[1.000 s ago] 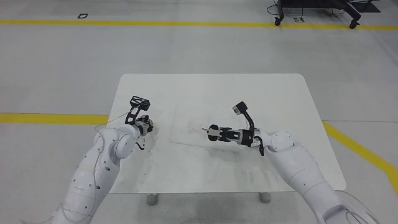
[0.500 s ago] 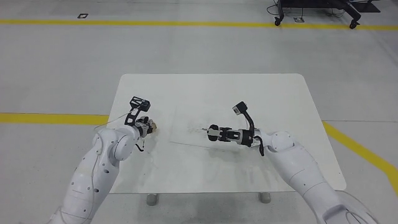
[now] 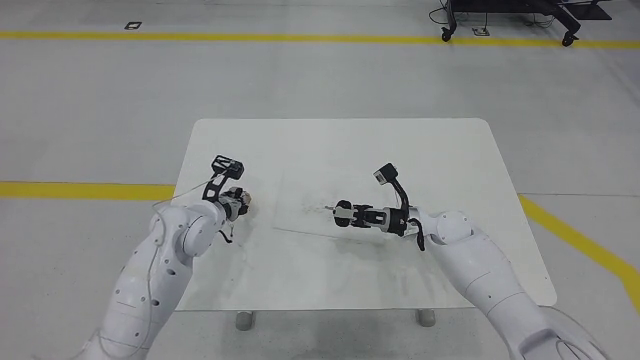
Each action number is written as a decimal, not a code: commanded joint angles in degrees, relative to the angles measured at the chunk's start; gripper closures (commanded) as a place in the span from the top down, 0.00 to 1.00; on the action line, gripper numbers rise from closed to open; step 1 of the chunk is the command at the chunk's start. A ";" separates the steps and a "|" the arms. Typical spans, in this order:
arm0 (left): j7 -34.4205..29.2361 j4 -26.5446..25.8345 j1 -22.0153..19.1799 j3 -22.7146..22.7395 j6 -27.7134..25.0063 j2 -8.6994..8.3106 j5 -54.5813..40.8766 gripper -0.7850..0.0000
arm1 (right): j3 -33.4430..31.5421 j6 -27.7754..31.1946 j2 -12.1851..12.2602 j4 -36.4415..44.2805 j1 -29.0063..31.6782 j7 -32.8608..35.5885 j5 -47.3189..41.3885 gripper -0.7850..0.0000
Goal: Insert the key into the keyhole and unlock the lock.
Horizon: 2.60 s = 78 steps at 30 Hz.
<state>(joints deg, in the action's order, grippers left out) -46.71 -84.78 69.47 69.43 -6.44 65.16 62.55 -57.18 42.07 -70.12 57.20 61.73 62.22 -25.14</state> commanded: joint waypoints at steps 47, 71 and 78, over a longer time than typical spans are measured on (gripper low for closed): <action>-29.26 31.64 -9.27 8.89 -12.12 1.42 -99.75 0.00 | 9.23 -0.27 -4.48 11.40 -3.19 -12.90 -0.52 0.00; -40.62 34.47 -11.50 5.11 -10.15 2.03 -105.06 0.00 | 17.96 5.92 -12.56 -6.97 -13.31 -20.84 -5.00 0.00; -39.43 34.97 -11.99 4.99 -11.26 1.86 -103.74 0.00 | 18.61 6.79 -14.35 -10.75 -15.57 -19.74 -6.88 0.00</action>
<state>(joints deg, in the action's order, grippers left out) -86.38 -49.88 57.54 74.40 -17.45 67.08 -41.55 -38.59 48.75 -84.29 46.92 46.46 42.37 -31.92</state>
